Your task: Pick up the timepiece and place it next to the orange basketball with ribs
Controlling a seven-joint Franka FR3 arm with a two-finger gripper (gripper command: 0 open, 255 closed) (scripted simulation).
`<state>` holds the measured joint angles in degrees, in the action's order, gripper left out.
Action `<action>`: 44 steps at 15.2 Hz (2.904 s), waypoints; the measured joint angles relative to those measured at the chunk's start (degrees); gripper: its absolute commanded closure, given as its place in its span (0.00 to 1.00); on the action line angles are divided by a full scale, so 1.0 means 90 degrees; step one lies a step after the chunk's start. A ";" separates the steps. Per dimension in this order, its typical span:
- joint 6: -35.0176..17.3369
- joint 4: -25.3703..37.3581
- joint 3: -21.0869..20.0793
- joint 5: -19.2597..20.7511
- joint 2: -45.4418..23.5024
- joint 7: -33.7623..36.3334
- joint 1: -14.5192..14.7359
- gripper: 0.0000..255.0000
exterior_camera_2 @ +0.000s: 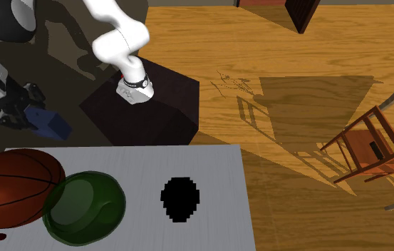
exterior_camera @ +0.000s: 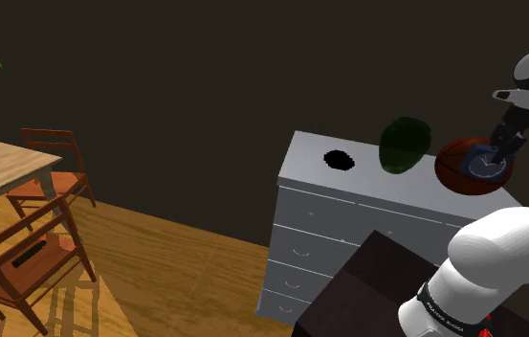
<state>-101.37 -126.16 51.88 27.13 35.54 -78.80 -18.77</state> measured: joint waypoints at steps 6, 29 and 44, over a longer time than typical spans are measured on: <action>-0.0485 -0.0445 0.0219 0.0139 -0.0014 0.0032 -0.0022 1.00; -0.2611 -0.1645 0.1645 0.0440 -0.0808 -0.0001 0.0506 1.00; -0.2388 -0.1521 0.1457 0.0402 -0.0708 0.0022 0.0438 0.00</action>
<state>-122.87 -139.85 64.99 30.75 29.17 -78.61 -14.82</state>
